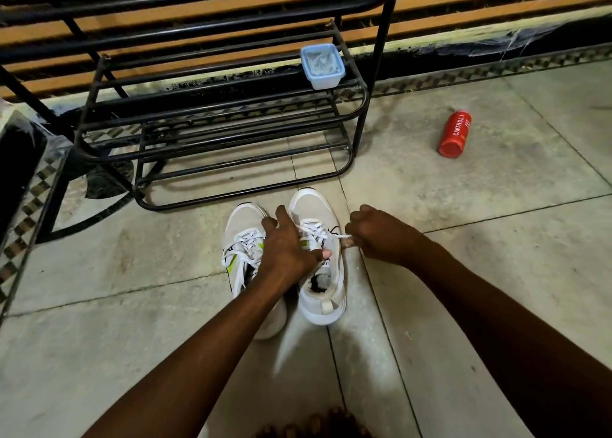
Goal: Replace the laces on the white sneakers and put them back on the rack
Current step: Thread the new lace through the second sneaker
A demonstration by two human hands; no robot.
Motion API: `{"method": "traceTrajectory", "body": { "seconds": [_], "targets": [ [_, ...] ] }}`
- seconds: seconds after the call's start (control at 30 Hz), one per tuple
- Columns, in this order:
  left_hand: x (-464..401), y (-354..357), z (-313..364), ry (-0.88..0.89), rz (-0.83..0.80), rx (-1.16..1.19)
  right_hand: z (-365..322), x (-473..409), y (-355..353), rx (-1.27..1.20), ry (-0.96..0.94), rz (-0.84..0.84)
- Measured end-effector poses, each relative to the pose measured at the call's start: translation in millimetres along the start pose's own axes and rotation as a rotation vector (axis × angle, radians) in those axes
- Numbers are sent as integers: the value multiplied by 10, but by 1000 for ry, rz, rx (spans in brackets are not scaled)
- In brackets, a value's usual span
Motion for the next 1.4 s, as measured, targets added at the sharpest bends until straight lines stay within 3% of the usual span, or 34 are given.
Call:
{"method": "traceTrajectory", "body": {
  "seconds": [0.13,0.17,0.23,0.27,0.3,0.33,0.37,0.43,0.47,0.63,0.73,0.83,0.93,1.23,1.4],
  "targets": [
    [-10,9,-28,32,-29,6,-49,76,-310,-323,389,540],
    [-8,11,-31,29,-41,3,-77,89,-344,-526,547,642],
    [-11,24,-35,22,-56,-23,-147,67,-301,-1190,849,737],
    [-14,29,-33,24,-55,-42,-189,46,-243,-1475,953,741],
    [-17,43,-38,18,-65,-56,-205,62,-191,-1588,1018,706],
    [-20,59,-43,10,-79,-62,-195,76,-194,-1501,1028,650],
    [-27,74,-48,-2,-98,-58,-147,96,-224,-1219,942,580],
    [-47,103,-67,-9,-128,-45,-159,70,-258,-634,634,351],
    [-67,119,-78,-7,-137,-52,-198,46,-261,-486,512,244],
    [-158,186,-144,-14,-161,-91,-265,-69,-205,-122,210,-111],
    [-187,256,-206,-41,-149,-108,-196,-73,-345,127,196,-49],
    [-146,237,-153,-38,-158,-101,-282,-74,-693,140,269,179],
    [-129,235,-147,-27,-168,-87,-495,-93,-913,169,260,282],
    [-103,144,-102,-49,-194,-48,-667,-179,-1030,179,288,263],
    [-62,-89,46,16,50,181,-564,-160,-1070,-159,369,405]
  ]
}}
Point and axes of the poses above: each hand's wrist, its own x-axis away from the middle knuckle, its own y-axis out of the palm, z = x × y, the point moved 4 cm from there along -x, towards the middle knuckle, and after that the axes turned 10 degrees about z, right-handed, at the moved point
